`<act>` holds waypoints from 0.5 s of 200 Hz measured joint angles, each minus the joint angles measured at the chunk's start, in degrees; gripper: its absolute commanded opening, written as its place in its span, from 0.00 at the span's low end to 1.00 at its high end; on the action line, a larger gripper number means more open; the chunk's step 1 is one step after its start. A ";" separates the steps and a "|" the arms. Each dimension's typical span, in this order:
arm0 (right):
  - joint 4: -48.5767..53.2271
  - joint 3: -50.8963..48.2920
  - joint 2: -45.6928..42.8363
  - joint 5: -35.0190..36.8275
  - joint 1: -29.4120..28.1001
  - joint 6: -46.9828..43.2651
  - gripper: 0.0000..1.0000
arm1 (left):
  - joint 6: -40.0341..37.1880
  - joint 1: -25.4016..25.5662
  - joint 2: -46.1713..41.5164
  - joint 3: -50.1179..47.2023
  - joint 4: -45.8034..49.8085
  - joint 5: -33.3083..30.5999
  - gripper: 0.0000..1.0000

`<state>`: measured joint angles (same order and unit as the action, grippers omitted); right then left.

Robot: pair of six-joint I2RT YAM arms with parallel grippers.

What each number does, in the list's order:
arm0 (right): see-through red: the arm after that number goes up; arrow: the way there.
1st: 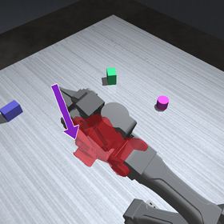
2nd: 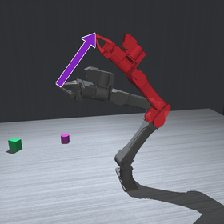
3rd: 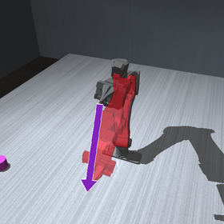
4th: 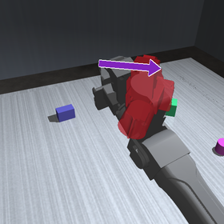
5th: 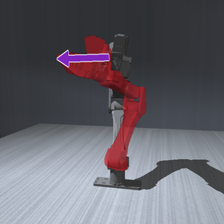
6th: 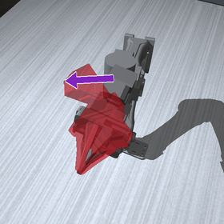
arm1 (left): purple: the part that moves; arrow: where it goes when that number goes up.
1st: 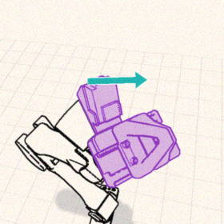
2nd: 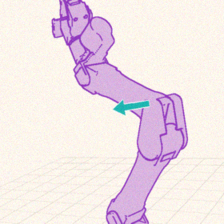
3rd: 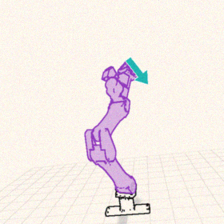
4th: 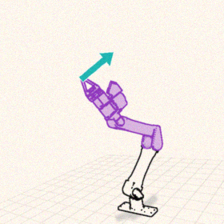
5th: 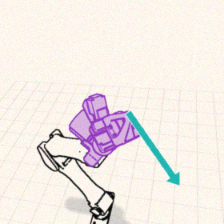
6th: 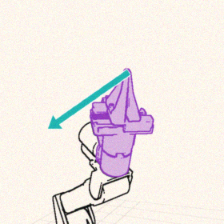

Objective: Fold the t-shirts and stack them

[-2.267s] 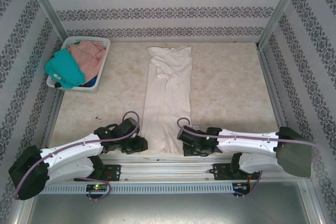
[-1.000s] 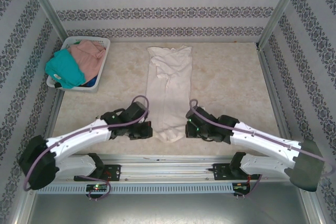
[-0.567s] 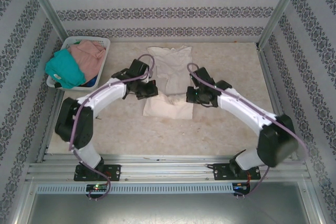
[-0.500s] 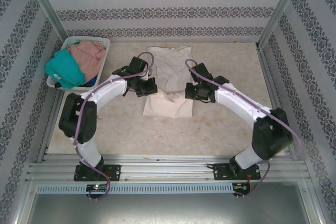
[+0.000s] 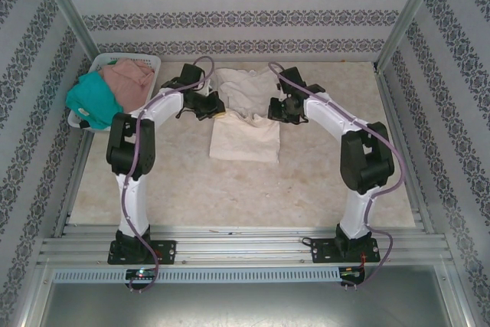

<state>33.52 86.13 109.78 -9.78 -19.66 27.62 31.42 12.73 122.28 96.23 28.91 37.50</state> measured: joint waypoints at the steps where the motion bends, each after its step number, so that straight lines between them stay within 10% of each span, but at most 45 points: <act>1: 0.00 0.02 0.07 -0.02 0.04 -0.02 0.30 | 0.02 -0.02 0.09 0.07 -0.02 0.04 0.09; 31: 1.95 3.28 3.19 -1.07 1.44 -1.07 0.43 | 0.04 -0.48 4.26 3.63 2.19 1.27 0.25; 100: -1.70 -2.93 -3.85 3.69 0.70 -2.54 0.48 | -2.45 -3.76 9.11 15.80 8.11 -0.22 0.27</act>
<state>31.81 83.20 105.93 -6.09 -18.96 25.08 28.97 8.97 131.39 112.03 37.01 37.28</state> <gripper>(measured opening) 0.480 0.266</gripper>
